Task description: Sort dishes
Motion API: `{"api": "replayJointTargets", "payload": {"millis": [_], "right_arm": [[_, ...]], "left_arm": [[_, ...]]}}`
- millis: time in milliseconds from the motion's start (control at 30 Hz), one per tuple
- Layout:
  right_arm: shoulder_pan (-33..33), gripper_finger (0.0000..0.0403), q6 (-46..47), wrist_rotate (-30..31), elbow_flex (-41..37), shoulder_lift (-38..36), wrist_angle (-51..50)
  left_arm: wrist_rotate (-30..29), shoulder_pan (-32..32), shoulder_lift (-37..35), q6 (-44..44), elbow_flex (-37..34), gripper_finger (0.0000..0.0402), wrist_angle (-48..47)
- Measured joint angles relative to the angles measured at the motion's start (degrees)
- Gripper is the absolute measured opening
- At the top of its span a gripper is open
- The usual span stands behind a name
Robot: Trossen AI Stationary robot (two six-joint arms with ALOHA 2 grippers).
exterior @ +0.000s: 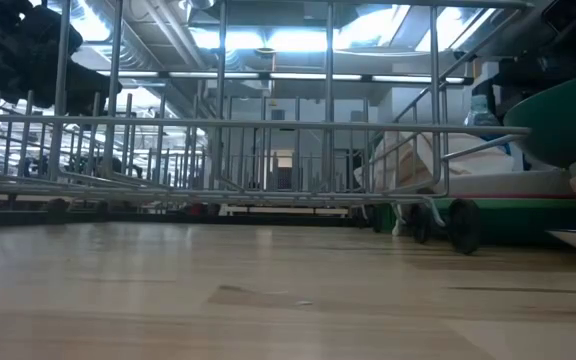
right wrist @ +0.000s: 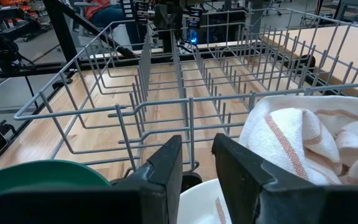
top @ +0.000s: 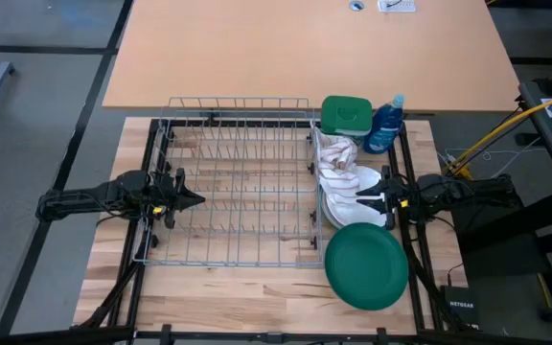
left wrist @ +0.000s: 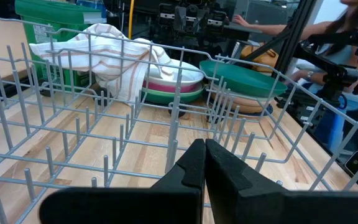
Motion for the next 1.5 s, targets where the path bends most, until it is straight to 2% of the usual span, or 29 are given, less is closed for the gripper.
{"api": "replayJointTargets", "payload": {"millis": [1500], "right_arm": [[-0.01,0.0099,0.01,0.00,0.00,0.50,-1.53]], "left_arm": [[0.00,0.02,0.00,0.00,-0.01,0.0001,0.01]]}}
